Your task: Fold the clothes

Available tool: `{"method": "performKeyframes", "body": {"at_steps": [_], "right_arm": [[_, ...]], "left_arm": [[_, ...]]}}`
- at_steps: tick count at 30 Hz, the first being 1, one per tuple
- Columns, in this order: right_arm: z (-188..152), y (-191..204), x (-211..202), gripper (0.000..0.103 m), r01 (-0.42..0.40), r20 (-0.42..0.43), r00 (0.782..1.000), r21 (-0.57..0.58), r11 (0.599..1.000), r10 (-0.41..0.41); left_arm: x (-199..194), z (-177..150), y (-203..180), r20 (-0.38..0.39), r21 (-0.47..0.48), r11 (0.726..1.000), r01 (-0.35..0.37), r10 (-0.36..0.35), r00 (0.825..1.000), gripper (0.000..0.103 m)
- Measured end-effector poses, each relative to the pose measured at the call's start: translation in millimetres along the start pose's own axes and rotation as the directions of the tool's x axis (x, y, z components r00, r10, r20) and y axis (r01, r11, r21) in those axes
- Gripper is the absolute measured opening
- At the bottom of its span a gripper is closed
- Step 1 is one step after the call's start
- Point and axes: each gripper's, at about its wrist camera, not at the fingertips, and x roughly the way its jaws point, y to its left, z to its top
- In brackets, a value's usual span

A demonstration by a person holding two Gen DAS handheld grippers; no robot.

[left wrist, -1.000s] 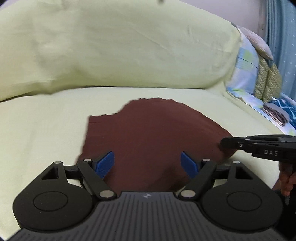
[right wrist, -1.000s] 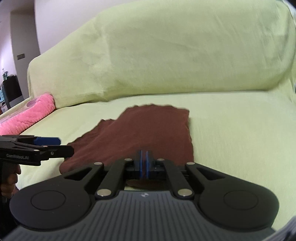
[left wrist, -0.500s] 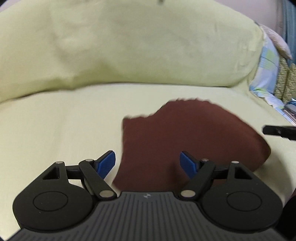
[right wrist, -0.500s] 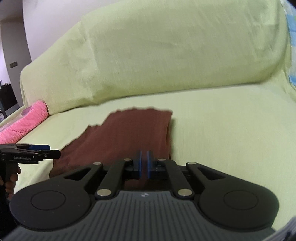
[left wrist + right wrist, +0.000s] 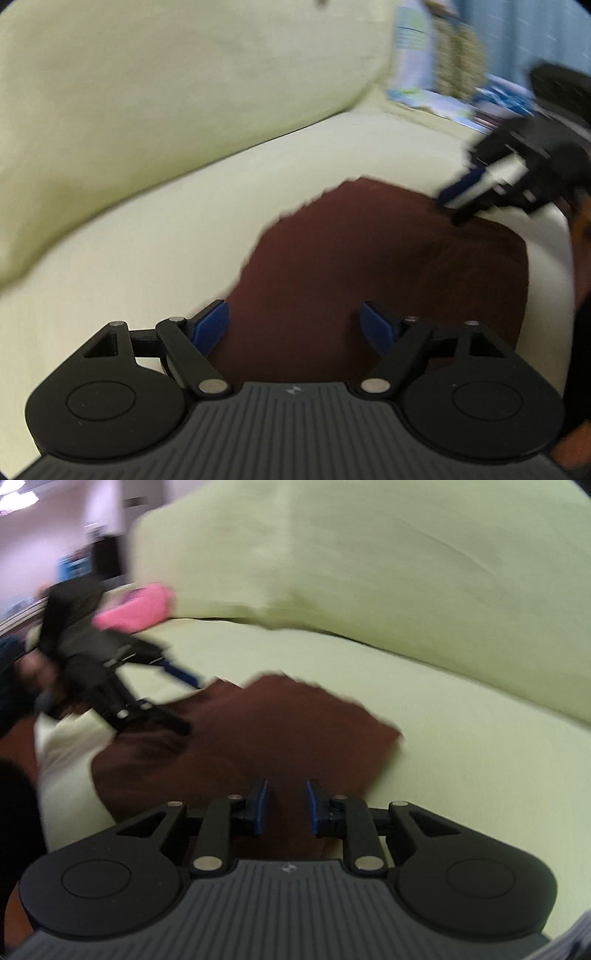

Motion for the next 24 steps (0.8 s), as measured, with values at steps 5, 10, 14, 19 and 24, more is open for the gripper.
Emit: {"method": "performKeyframes", "body": {"at_steps": [5,10,14,19,24], "right_arm": [[64,-27,27,0.018,-0.168,-0.047,0.985,-0.140,0.976,0.163],[104,-40,67,0.018,-0.292,-0.171,0.951,-0.212,0.933,0.258],[116,-46,90,0.018,-0.393,-0.277,0.905,-0.249,0.885,0.323],[116,-56,94,0.018,-0.441,-0.329,0.875,-0.235,0.866,0.356],[114,-64,96,0.015,-0.469,-0.356,0.855,-0.223,0.855,0.376]], "left_arm": [[13,34,22,-0.109,0.165,0.966,0.201,-0.185,0.977,0.070],[32,59,31,-0.259,0.238,0.892,0.384,-0.323,0.910,0.045],[39,71,38,-0.314,0.274,0.865,0.421,-0.334,0.889,0.042],[39,80,53,-0.334,0.263,0.854,0.449,-0.357,0.873,0.042],[55,86,58,-0.373,0.251,0.838,0.484,-0.377,0.848,0.025]]}}
